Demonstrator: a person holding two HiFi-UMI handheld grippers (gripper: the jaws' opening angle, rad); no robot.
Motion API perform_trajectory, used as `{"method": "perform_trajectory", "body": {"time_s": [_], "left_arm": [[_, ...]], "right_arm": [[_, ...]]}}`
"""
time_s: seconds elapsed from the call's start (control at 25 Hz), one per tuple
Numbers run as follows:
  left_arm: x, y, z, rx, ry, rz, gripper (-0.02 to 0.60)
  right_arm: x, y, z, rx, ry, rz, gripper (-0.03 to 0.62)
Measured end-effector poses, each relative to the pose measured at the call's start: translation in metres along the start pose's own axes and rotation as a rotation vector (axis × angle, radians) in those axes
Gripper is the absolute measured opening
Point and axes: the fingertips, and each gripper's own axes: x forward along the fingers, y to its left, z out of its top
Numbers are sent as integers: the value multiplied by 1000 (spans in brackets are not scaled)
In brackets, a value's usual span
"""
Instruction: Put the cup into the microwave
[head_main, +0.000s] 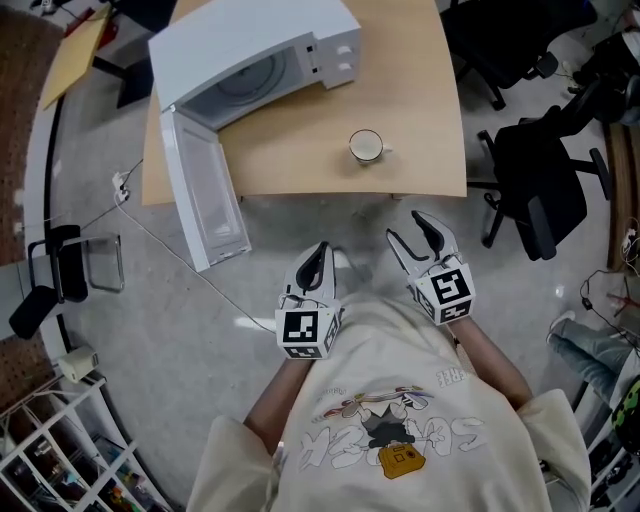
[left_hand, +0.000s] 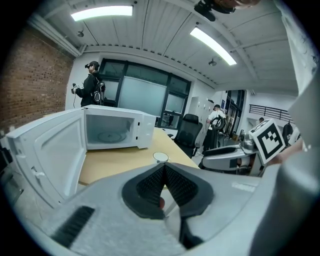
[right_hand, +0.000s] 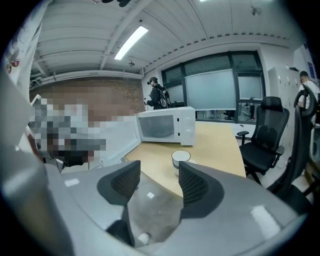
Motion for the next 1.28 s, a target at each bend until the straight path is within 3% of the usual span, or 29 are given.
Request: {"method": "perform_trajectory", "body": {"time_s": [0.24, 0.44, 0.64, 0.84, 1.28], "left_arm": [[22, 12, 6, -29, 25, 9, 5], [68, 28, 29, -61, 30, 60, 5], [99, 34, 48, -83, 24, 117, 5], [123, 45, 55, -78, 63, 109, 5], [131, 79, 67, -80, 79, 129, 5]], "right_arm": [[46, -25, 26, -78, 20, 44, 310], [92, -52, 42, -183, 50, 138, 347], [129, -70, 34, -276, 106, 235, 401], [171, -78, 14, -369, 188, 291, 430], [227, -67, -23, -483, 324, 346, 456]]}}
